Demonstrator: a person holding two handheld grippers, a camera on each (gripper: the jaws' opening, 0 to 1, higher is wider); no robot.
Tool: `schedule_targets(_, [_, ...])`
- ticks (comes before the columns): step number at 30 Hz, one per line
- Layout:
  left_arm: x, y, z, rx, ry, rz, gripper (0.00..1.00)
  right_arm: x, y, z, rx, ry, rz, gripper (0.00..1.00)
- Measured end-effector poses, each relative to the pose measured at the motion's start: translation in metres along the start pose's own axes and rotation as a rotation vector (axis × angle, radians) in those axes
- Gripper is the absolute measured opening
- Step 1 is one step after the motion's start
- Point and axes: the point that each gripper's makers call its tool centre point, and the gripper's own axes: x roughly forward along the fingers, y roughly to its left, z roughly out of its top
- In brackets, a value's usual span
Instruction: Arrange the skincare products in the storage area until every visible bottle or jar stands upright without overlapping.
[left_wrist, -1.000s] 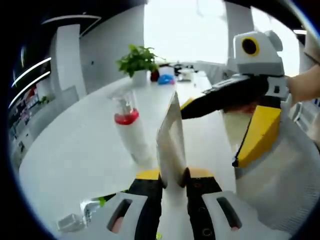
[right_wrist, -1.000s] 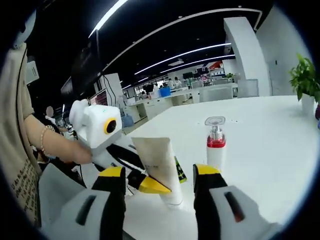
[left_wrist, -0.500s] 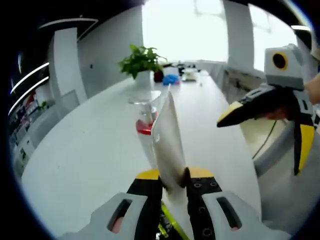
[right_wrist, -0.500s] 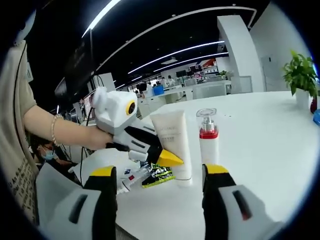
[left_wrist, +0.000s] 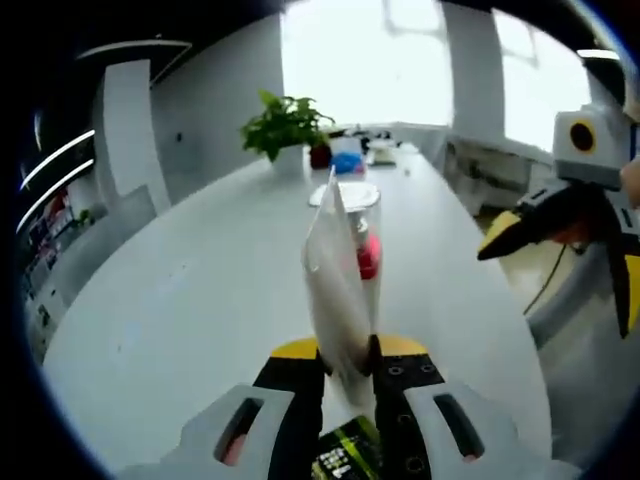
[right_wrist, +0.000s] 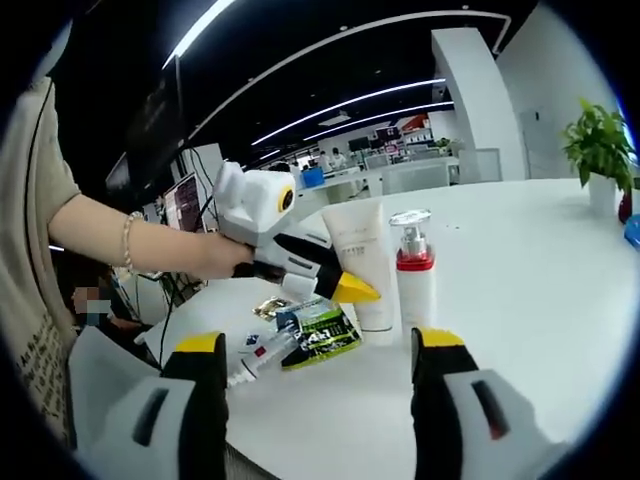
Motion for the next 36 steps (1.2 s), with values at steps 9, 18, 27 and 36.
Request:
schedule_targets(9, [-0.003, -0.008, 0.006, 0.021, -0.020, -0.033, 0.14, 0.001, 0.002, -0.001, -0.010, 0.011, 0.003, 0.76])
schedule_targets(18, [-0.005, -0.011, 0.009, -0.012, 0.001, -0.037, 0.16, 0.001, 0.002, -0.002, -0.017, 0.018, 0.005, 0.76])
schedule_targets(27, [-0.014, -0.009, 0.011, -0.036, 0.010, -0.004, 0.30, 0.002, 0.004, -0.005, -0.031, 0.032, 0.010, 0.76])
schedule_targets(36, [-0.036, -0.016, -0.002, -0.171, 0.032, 0.028, 0.47, 0.002, 0.005, -0.006, -0.045, 0.037, 0.016, 0.76])
